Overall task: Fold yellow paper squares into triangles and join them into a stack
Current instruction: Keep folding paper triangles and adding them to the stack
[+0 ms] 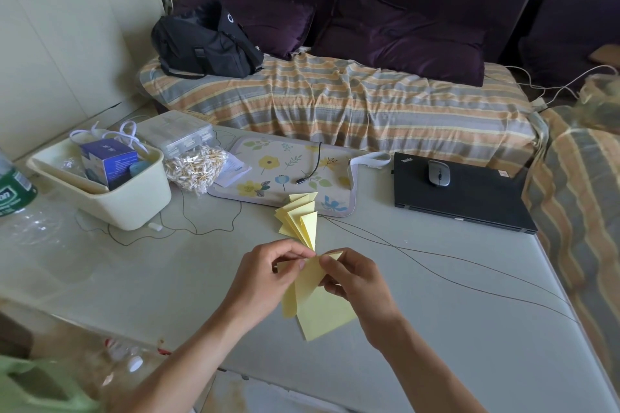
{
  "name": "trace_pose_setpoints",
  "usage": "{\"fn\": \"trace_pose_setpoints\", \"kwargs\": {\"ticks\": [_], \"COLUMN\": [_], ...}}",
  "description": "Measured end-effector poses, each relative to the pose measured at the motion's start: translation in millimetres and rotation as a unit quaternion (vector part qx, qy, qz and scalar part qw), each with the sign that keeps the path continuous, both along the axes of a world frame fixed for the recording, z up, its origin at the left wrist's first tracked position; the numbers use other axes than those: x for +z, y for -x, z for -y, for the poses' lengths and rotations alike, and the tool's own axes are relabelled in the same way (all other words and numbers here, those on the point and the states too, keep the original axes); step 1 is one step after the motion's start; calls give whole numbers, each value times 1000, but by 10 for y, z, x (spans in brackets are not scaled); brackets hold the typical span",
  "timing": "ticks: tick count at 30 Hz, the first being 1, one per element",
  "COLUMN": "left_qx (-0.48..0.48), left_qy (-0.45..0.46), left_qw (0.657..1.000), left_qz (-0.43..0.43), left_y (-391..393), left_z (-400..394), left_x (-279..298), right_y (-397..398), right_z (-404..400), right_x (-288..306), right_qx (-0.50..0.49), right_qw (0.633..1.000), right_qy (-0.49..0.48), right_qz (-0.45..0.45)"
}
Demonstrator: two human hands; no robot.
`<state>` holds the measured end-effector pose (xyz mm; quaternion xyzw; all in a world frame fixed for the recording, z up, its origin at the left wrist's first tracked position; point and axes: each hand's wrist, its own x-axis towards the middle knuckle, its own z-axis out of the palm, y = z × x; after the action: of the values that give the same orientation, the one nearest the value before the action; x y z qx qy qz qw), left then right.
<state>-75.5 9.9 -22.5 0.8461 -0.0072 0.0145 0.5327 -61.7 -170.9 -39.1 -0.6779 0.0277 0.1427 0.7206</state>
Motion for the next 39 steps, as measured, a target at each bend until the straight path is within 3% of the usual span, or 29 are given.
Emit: {"fn": "trace_pose_setpoints", "kwargs": {"ticks": [15, 26, 39], "left_qx": [3, 24, 37], "left_qy": [13, 73, 63], "left_qw": [1000, 996, 997], "left_qz": [-16, -40, -32], "left_y": [6, 15, 25], "left_z": [5, 17, 26], "left_x": [12, 44, 57], "right_y": [2, 12, 12], "right_z": [10, -8, 8], "right_x": [15, 49, 66], "right_qx": [-26, -18, -32], "right_qw": [1000, 1000, 999], "right_qy": [14, 8, 20], "right_qz": [5, -5, -1]}}
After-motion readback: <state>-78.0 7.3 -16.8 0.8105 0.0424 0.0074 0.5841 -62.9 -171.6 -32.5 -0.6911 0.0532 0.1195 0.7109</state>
